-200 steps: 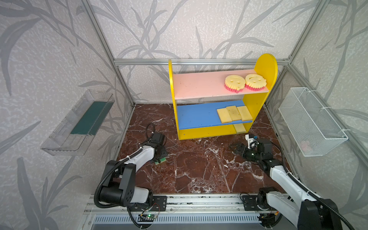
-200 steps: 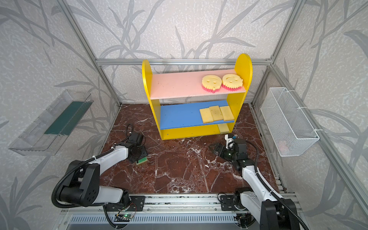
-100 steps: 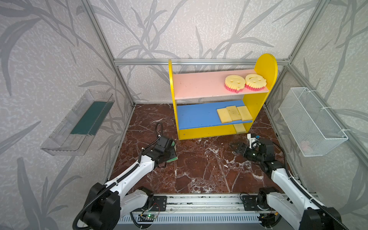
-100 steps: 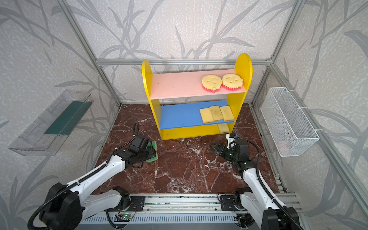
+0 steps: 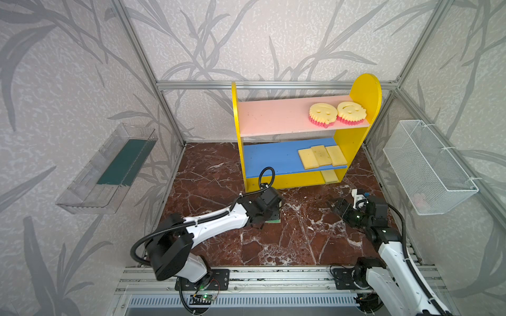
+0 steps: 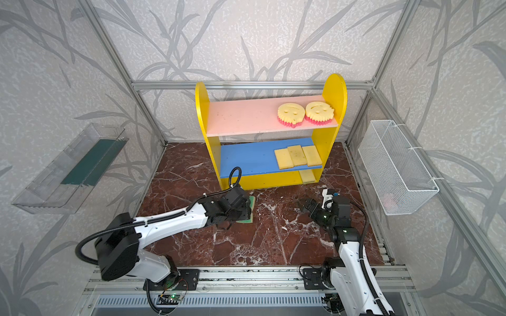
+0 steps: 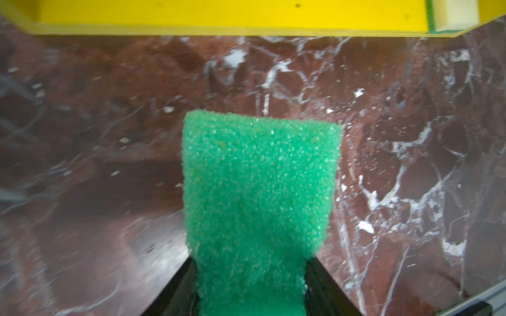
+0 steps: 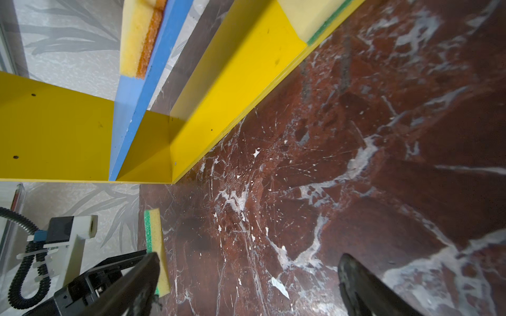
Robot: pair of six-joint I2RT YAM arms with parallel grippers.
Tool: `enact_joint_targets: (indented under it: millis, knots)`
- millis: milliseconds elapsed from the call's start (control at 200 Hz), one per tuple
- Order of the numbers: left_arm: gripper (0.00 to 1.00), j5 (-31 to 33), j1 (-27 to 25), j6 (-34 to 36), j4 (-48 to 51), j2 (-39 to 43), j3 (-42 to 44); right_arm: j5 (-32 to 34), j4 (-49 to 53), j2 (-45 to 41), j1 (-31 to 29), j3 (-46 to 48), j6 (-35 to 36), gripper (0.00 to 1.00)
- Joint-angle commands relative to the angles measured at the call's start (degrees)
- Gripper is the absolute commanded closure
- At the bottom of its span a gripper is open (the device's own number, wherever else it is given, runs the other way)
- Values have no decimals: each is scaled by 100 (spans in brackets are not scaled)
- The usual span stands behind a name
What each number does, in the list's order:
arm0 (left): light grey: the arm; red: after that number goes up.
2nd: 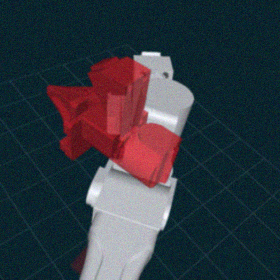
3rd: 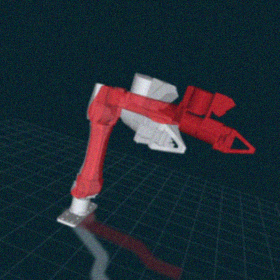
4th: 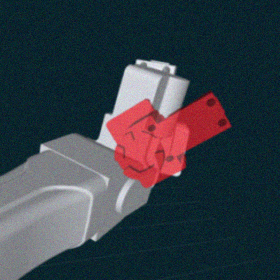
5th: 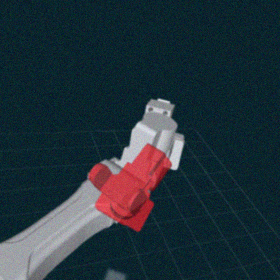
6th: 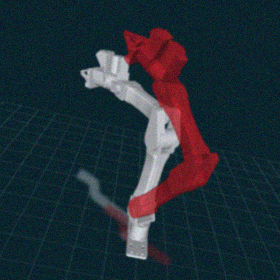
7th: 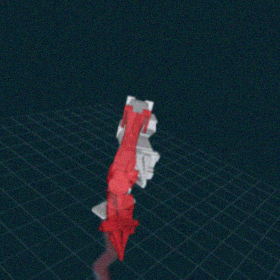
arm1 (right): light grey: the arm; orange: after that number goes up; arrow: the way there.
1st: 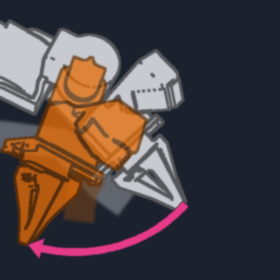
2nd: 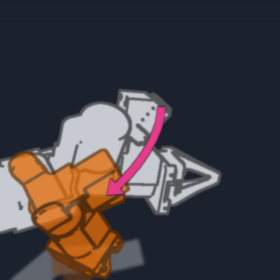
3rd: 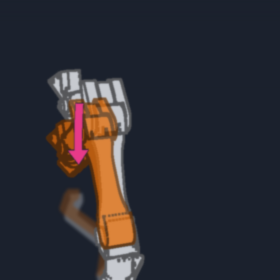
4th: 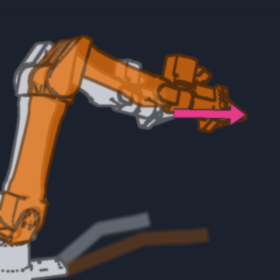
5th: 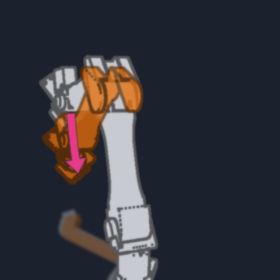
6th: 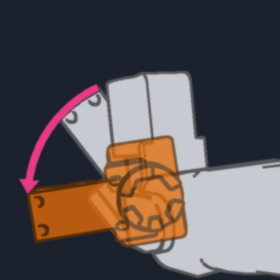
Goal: Place and organize the cleaning sponges onto the shelf
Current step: 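Bring the green sponge to the right gripper while the right gripper grasps it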
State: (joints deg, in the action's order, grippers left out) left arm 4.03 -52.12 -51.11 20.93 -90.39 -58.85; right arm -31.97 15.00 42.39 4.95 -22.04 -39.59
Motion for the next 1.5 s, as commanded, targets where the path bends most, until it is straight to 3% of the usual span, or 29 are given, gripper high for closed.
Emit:
enact_joint_targets:
  millis: [0, 120, 215, 435, 565, 685, 855, 1009, 1124, 1199, 1269, 1374, 1499]
  knots:
    - [44, -172, -79, -22, -700, -542, -433, -394, 355, 58, 457, -97, -35, 1]
    - [44, -624, -41, -111, -1974, -919, -503, -990, 278, 98, 1252, -2, 57, 1]
    - [44, -1116, 18, -343, -3301, -1160, -349, -1277, 198, 144, 1519, -2, 162, 1]
    - [43, -2337, 333, -1313, -5778, -1704, -250, -2461, -1587, 231, 1522, 442, -540, 1]
    - [42, -2754, 546, -1751, -6620, -1793, -127, -2490, -1491, 191, 1520, 232, -436, 1]
    - [42, -3166, 648, -2082, -7205, -1846, -24, -2289, -2171, 268, 1258, 232, -835, 1]
    - [40, -3530, 706, -2272, -7803, -1714, 247, -1456, -1957, 562, 147, -396, -332, 1]
    - [40, -3807, 727, -2321, -7835, -1485, 403, -1746, -2763, 1191, 42, -684, -600, 1]
    - [40, -3806, 737, -2097, -7453, -1281, 581, -1374, -1994, 1398, -271, -1401, 121, 0]
    - [40, -3682, 729, -1837, -7007, -1160, 655, -612, -889, 1468, -767, -2046, 974, 8]
    - [40, -3608, 729, -1690, -6716, -1091, 674, 75, -315, 1545, -1158, -2422, 1259, 17]
    - [40, -3506, 730, -1553, -6467, -1032, 673, 271, -266, 1672, -1275, -2523, 1120, 32]
    - [40, -3515, 729, -1496, -6393, -1048, 618, 469, -190, 1800, -1488, -2639, 1207, 35]
